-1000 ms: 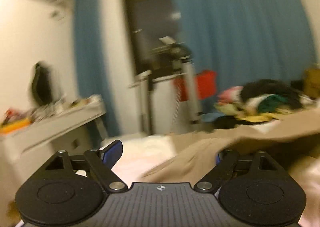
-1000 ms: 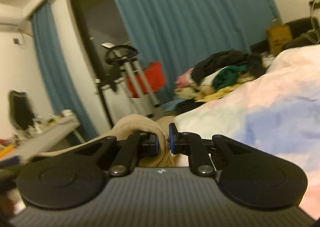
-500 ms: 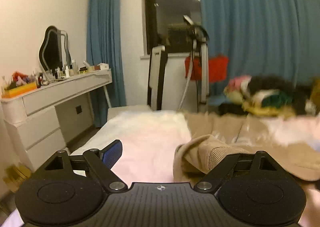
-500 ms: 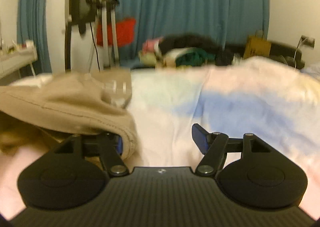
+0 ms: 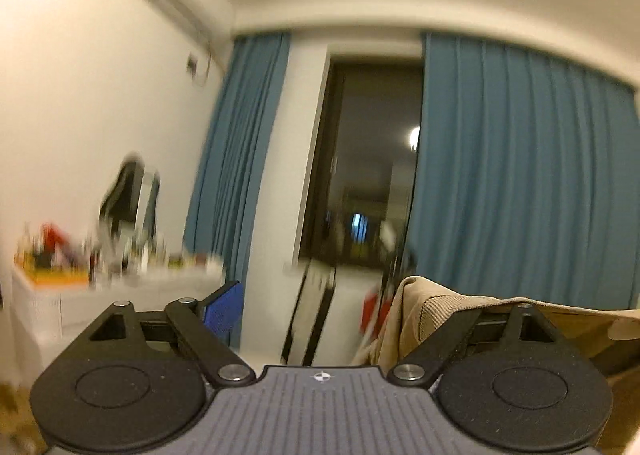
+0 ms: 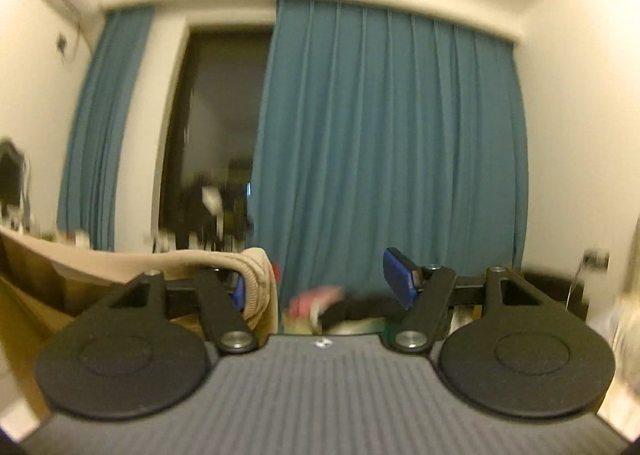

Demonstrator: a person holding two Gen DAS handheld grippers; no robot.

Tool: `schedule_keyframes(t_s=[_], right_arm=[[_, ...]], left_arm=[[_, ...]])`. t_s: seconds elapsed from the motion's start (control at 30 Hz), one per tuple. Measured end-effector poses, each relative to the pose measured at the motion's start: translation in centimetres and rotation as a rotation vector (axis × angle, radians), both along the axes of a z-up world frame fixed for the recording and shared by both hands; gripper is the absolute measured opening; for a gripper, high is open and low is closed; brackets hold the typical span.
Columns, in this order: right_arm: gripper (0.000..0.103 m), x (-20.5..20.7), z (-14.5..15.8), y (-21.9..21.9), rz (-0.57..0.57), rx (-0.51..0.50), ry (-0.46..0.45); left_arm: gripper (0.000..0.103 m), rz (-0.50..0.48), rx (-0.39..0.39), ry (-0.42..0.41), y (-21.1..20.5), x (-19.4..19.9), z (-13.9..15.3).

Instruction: Fold clothes

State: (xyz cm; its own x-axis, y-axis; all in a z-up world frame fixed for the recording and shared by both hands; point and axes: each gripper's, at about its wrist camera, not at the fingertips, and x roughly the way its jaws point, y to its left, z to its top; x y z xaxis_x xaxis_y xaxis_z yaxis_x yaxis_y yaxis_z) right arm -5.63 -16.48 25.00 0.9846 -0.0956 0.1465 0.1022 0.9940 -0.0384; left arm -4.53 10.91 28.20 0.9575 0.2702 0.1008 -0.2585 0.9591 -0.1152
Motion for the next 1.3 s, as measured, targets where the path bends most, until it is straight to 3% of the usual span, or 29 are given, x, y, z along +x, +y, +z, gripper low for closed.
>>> schedule_keyframes(t_s=[0.13,0.27,0.37,0.47,0.6,0.77,1.03,1.13,1.3], right_arm=[[0.067,-5.3,8.5,-0.6,0.013,0.002,-0.149],[0.067,-9.6,15.5,-1.6,0.021,0.01,-0.232],[0.067,-11.2,18.5,-2.3,0.01,0.007,-0.24],[0.067,-11.0,19.3,-3.0,-0.007,-0.009,-0.178],[0.067,-7.7,16.9,-4.1,-0.025,-0.027,-0.045],[0.067,-0.4,11.4,-5.6,-0.046,-0.016,0.108],[0.067,15.7,5.5,-8.1,-0.132,0.014,0.188],[0.069,23.0,1.9,-9.4,-0.174,0.014,0.225],[0.069,35.0,-9.2,-12.4,-0.184,0.061,0.397]], left_arm=[[0.093,-0.037,0.021,-0.135,0.1,-4.6,9.4],[0.094,-0.094,0.036,-0.192,-0.3,-8.4,16.5],[0.095,-0.138,0.035,-0.181,-0.9,-9.3,19.4],[0.095,-0.2,0.002,-0.104,-1.4,-8.0,19.5],[0.095,-0.255,-0.03,-0.004,-2.1,-3.5,16.1],[0.095,-0.293,-0.061,0.129,-2.6,5.4,10.4],[0.1,-0.248,-0.064,0.199,-5.4,23.7,4.6],[0.101,-0.23,-0.047,0.235,-6.9,32.4,0.4],[0.101,-0.218,-0.014,0.408,-9.8,46.1,-12.2]])
